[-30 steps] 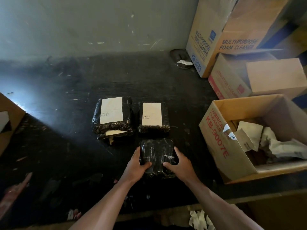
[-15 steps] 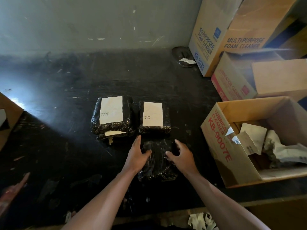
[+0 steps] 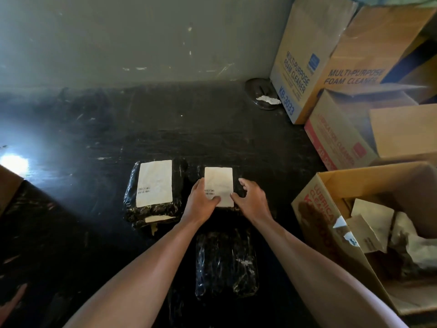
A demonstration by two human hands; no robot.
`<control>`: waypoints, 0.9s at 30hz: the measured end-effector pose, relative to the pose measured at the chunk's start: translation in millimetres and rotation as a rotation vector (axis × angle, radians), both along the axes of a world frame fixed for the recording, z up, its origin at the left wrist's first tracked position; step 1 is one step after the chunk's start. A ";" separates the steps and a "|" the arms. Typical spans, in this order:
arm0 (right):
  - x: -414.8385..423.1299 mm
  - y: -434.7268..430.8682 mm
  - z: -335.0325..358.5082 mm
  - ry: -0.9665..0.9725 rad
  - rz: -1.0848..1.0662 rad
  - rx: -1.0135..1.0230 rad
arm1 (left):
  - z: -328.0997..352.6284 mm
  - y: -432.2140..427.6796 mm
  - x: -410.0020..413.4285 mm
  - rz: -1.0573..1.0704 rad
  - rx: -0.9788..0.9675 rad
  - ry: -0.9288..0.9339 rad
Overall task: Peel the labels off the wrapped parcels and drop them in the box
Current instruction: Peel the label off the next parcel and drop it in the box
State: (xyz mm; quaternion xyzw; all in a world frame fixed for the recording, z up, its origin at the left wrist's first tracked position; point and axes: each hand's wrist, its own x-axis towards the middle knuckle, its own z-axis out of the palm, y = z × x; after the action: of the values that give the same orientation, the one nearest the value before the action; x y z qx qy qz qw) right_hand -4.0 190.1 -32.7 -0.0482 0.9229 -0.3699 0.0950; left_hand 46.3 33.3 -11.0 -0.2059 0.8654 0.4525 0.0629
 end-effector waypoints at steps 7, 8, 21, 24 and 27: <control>-62.5 -28.6 -8.4 -0.019 0.054 0.130 | -31.9 -12.5 -37.2 0.021 -0.028 -0.045; -71.7 -31.3 -11.4 -0.033 0.071 0.151 | -36.7 -13.7 -39.6 0.016 -0.027 -0.055; -120.5 -39.1 -29.0 0.015 0.194 0.250 | -58.8 -13.0 -44.6 -0.004 0.005 -0.087; -119.6 -41.3 -27.8 0.034 0.181 0.246 | -59.6 -11.6 -43.8 -0.011 0.000 -0.090; -122.4 -43.0 -26.5 0.013 0.190 0.248 | -59.3 -11.4 -45.1 -0.016 -0.021 -0.092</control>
State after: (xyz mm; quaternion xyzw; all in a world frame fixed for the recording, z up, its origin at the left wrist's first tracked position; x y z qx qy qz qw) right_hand -126.4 147.1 -59.2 -0.1259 0.9533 -0.2423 0.1287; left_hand 1.2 21.9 -70.3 -0.2200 0.8679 0.4329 0.1042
